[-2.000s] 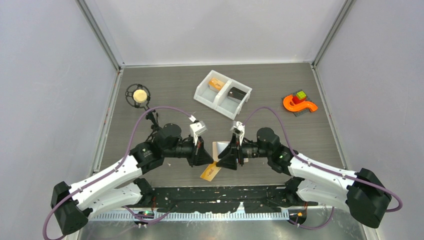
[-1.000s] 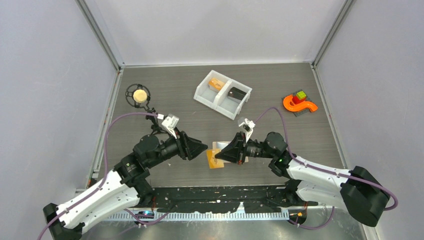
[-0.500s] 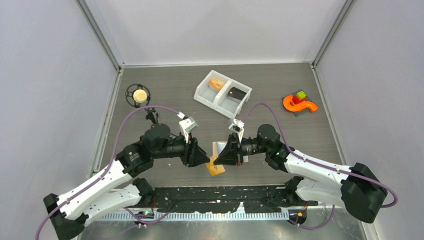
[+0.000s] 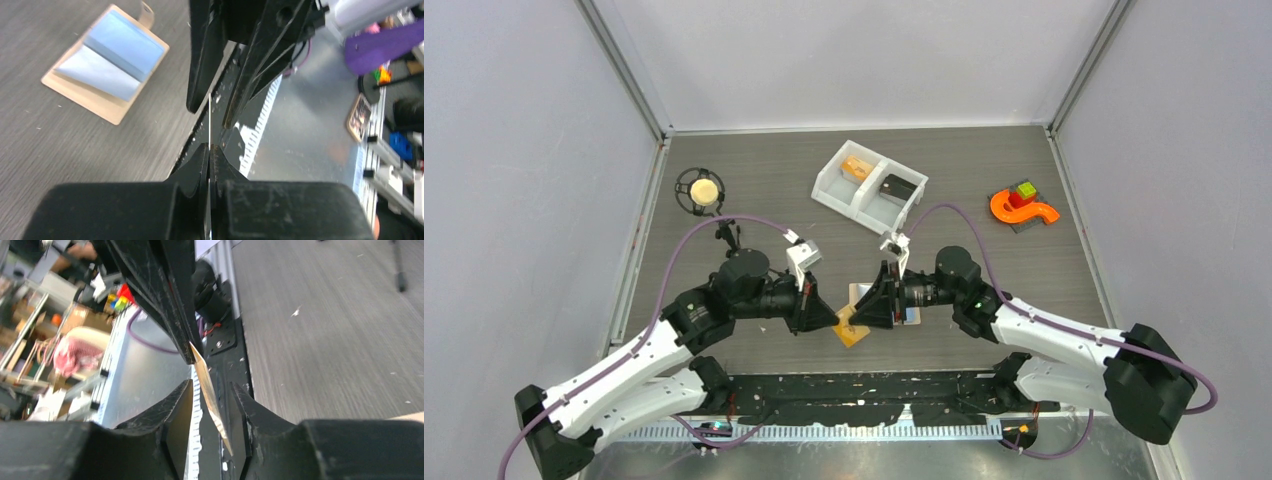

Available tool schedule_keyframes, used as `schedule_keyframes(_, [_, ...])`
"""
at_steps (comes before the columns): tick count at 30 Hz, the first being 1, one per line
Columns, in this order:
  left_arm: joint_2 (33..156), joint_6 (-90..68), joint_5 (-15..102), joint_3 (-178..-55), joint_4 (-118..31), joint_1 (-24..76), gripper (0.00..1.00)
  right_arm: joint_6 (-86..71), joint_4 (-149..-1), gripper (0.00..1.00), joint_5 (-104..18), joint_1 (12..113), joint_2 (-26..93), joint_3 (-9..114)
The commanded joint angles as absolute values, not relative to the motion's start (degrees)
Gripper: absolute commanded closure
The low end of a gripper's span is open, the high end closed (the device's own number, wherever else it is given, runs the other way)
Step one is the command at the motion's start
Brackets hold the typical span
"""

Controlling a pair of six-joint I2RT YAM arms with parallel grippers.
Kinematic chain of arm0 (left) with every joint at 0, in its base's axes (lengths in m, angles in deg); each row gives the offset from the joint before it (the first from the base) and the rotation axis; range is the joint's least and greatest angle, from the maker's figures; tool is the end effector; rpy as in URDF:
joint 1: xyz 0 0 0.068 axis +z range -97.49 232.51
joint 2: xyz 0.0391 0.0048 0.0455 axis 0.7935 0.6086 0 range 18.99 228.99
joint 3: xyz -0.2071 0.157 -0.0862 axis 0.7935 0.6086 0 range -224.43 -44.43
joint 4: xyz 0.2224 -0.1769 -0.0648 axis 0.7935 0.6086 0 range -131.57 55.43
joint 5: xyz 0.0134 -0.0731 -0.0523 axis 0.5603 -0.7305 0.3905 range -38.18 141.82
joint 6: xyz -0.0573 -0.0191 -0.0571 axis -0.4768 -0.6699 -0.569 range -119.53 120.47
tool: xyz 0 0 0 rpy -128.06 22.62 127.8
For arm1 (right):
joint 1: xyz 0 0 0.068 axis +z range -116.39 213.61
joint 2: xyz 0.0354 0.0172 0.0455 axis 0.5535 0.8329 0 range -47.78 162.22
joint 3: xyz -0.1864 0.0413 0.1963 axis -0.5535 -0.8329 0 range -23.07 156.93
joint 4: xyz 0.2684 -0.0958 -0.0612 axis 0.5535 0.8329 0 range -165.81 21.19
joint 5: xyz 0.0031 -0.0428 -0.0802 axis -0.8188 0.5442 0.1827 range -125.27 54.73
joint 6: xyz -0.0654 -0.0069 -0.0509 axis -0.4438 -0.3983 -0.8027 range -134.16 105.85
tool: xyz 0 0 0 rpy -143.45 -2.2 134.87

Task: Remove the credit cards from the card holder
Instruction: Place the credit card in the storage box.

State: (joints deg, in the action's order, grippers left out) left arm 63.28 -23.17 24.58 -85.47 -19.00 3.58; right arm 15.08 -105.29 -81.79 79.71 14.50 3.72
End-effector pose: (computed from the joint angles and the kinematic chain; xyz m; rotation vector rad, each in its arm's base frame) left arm 0.1293 -0.1988 0.2824 0.8034 2.0619 -1.2391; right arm 0.1564 0.2385 0.2233 -0.9563 1.6840 1.6081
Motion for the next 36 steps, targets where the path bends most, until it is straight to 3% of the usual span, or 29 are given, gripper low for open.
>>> schedule_keyframes(1, [57.70,-29.12,31.61,-82.33,-26.86,5.81,1.00,22.84,-109.34,0.57,-68.37,78.96,7.71,3.78])
schedule_keyframes(8, [51.32,-43.14,38.99,-75.72,-40.25,7.21,1.00,25.36,-106.97,0.40,-53.82,78.45,-2.73,0.50])
schedule_keyframes(23, [51.14,-54.46,44.06,-71.21,-55.26,7.30,1.00,35.70,-115.35,0.49,-48.11,78.25,-0.57,-2.25])
schedule_keyframes(28, [52.03,-55.07,45.03,-70.59,-56.92,7.31,1.00,37.77,-120.06,0.72,-49.44,78.21,1.38,-2.96])
schedule_keyframes(31, [51.82,-54.68,46.62,-70.49,-56.00,7.33,1.00,38.74,-121.91,0.92,-48.95,78.20,1.74,-3.88])
schedule_keyframes(32, [51.58,-54.27,47.33,-70.64,-54.95,7.32,1.00,38.79,-122.16,0.94,-48.75,78.23,1.74,-3.94])
schedule_keyframes(34, [50.59,-52.17,48.55,-70.98,-51.90,7.29,0.87,38.39,-121.52,0.95,-48.34,78.02,1.63,-3.42])
schedule_keyframes(36, [49.20,-50.03,49.90,-71.06,-48.51,7.30,0.58,37.13,-119.20,0.95,-48.53,76.81,1.66,-1.83])
